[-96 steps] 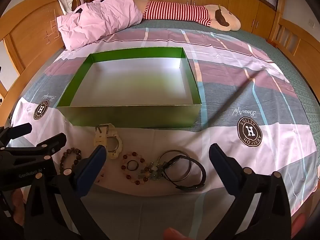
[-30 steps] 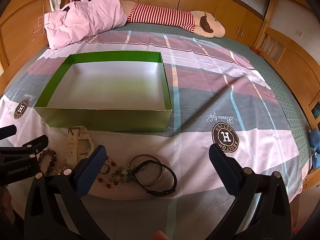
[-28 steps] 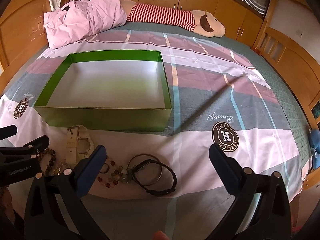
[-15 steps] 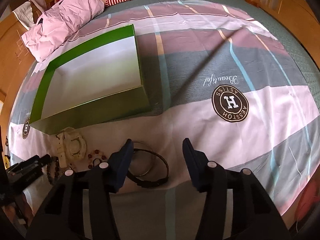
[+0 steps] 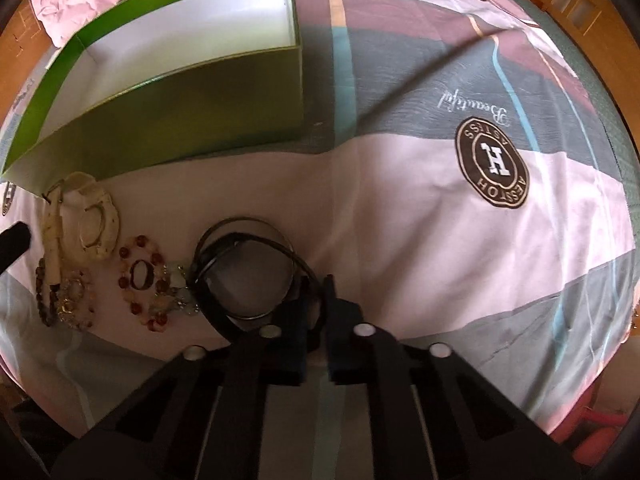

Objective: Organize jewelry
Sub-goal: 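Move the right tool to the black-strap watch while the left tool moves to the cream watch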

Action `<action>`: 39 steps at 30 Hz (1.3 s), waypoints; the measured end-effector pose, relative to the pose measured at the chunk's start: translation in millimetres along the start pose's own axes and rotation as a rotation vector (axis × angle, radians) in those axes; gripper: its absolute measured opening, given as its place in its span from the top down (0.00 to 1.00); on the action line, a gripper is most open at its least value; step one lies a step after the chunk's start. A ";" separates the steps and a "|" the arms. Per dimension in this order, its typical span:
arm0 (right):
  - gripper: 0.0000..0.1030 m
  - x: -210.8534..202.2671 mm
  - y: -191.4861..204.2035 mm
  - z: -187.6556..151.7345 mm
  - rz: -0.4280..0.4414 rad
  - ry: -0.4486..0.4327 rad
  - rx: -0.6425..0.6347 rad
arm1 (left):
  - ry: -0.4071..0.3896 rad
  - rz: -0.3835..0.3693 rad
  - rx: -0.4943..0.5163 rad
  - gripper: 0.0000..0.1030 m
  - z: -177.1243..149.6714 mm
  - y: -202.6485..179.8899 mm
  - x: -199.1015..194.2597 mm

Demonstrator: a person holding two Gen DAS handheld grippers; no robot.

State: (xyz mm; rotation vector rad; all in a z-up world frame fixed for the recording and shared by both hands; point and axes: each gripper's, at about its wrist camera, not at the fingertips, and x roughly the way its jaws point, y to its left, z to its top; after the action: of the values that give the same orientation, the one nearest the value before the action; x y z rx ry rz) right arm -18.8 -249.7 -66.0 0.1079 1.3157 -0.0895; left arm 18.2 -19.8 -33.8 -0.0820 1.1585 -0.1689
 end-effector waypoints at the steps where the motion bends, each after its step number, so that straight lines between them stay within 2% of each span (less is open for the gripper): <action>1: 0.97 -2.4 0.4 -0.4 0.025 -0.011 0.000 | 0.005 0.001 0.008 0.27 -0.3 -5.2 3.1; 4: 0.97 -12.8 6.1 -3.1 0.078 -0.035 -0.027 | 0.014 -0.009 0.021 0.19 4.2 -18.2 15.2; 7: 0.97 -16.1 2.9 -3.5 0.087 -0.033 -0.025 | 0.010 -0.005 0.006 0.19 11.3 -18.2 20.3; 12: 0.97 -18.4 -7.0 -4.2 0.078 -0.028 -0.001 | -0.023 0.100 -0.039 0.25 13.7 4.3 10.5; 14: 0.97 -17.1 -12.1 -3.7 0.075 -0.024 0.012 | -0.002 0.158 -0.063 0.32 14.4 17.5 13.2; 16: 0.96 -16.6 -15.8 -4.6 0.077 -0.016 0.029 | 0.027 0.127 -0.100 0.32 15.4 28.0 17.4; 17: 0.92 -15.4 -19.6 -4.1 0.079 -0.013 0.037 | 0.038 0.085 -0.132 0.32 16.3 32.8 18.1; 19: 0.90 -18.3 -23.7 -4.3 0.080 -0.019 0.059 | 0.028 0.048 -0.151 0.32 17.0 35.7 14.8; 22: 0.76 -24.6 -27.0 -4.0 0.068 -0.039 0.066 | -0.017 -0.007 -0.137 0.25 17.7 26.5 5.9; 24: 0.47 -27.9 -28.9 -5.2 0.060 -0.052 0.066 | -0.025 -0.043 -0.096 0.20 17.7 9.5 6.3; 25: 0.42 -29.1 -28.6 -5.0 0.059 -0.059 0.063 | -0.021 -0.051 -0.078 0.17 16.9 3.0 7.2; 28: 0.38 -28.5 -23.3 -4.5 0.049 -0.060 0.034 | 0.007 -0.036 -0.018 0.17 14.2 -17.5 18.5; 30: 0.29 -25.3 -17.1 -5.8 0.052 -0.050 0.005 | 0.036 -0.010 0.010 0.17 12.5 -26.2 29.3; 33: 0.21 -17.3 1.4 -6.2 0.055 -0.026 -0.063 | 0.068 0.031 0.018 0.17 10.0 -27.0 39.3; 37: 0.18 -6.3 18.4 -11.0 -0.038 -0.040 -0.140 | 0.100 0.047 -0.012 0.17 10.9 -17.3 47.9; 39: 0.18 -1.8 21.2 -10.7 -0.067 -0.059 -0.152 | 0.114 0.033 -0.032 0.25 12.0 -12.7 50.5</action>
State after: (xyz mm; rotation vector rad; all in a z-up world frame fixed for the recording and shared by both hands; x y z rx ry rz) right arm -26.9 -227.4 -66.3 -0.0675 1.2626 -0.0493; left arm 47.8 -41.4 -72.8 -0.0828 1.2754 -0.1273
